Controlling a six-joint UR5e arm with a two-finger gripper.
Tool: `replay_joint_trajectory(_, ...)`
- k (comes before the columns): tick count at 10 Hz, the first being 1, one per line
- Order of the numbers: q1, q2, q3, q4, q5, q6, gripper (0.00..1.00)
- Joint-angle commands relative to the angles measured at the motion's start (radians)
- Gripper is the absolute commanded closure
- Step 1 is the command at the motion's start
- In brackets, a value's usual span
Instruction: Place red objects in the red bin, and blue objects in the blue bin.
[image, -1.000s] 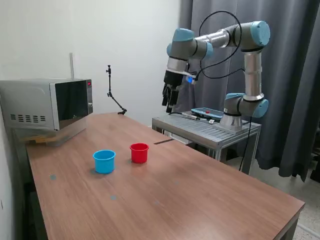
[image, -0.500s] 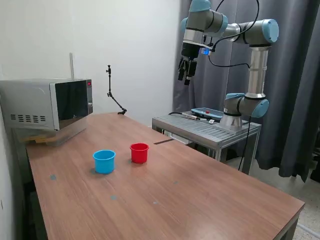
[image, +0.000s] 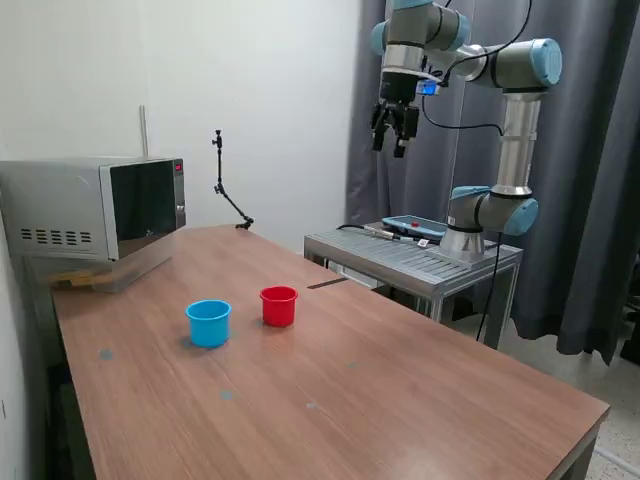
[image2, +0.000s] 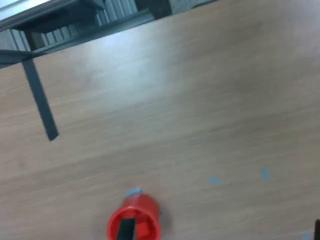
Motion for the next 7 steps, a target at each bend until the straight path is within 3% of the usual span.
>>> replay_joint_trajectory(1,0.004,-0.018,0.007,0.016,0.025,-0.025,0.0)
replay_joint_trajectory(7,0.003,-0.058,0.032,0.016,0.023,-0.045,0.0)
